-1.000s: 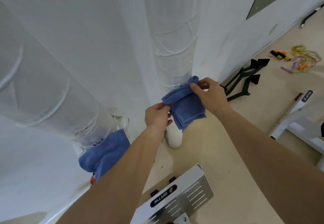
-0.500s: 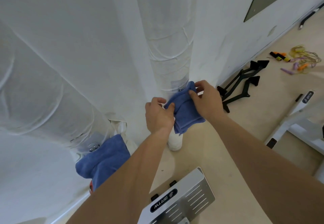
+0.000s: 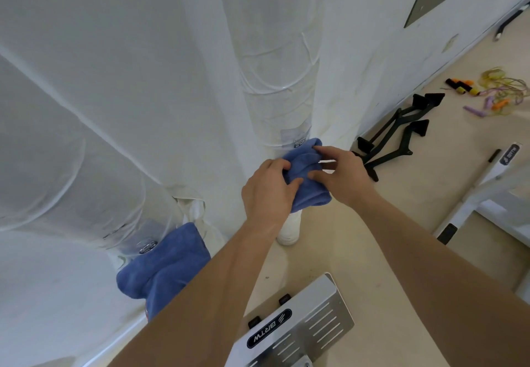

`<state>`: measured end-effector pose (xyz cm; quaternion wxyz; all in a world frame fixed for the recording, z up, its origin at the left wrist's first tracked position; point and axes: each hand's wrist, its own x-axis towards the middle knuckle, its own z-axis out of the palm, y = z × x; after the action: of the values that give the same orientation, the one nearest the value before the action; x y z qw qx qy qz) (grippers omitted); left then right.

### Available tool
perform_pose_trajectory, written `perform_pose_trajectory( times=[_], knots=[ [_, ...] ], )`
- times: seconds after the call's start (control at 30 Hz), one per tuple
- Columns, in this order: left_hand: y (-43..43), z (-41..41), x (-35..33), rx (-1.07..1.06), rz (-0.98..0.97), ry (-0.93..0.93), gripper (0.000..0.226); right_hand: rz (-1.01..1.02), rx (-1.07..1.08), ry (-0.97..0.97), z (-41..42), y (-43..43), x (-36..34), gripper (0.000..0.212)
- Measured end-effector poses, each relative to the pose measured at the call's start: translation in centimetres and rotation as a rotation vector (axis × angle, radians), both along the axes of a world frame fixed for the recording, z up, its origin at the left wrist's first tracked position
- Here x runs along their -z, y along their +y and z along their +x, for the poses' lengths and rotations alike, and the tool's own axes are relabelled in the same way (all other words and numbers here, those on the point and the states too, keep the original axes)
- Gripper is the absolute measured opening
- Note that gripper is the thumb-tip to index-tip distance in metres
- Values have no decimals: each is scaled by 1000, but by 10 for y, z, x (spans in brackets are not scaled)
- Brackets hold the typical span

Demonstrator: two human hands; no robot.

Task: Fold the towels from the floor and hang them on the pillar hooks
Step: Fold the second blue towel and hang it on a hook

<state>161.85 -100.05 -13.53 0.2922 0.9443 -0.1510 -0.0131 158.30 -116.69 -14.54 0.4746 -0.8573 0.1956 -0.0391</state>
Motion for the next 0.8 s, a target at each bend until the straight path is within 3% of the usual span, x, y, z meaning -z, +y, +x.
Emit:
perform_pose_trajectory(
  times=[0.3, 0.4, 0.6, 0.8],
  knots=[
    [10, -11, -40, 100, 10, 88, 27, -97, -126, 120, -14, 18, -35, 67],
    [24, -12, -71, 119, 1, 120, 29, -127, -36, 104, -17, 24, -60, 67],
    [65, -38, -124, 157, 134, 217, 47, -264, -26, 178, -52, 58, -103, 61],
    [143, -98, -163, 150, 156, 301, 51, -331, -193, 289, -113, 123, -136, 43]
  ],
)
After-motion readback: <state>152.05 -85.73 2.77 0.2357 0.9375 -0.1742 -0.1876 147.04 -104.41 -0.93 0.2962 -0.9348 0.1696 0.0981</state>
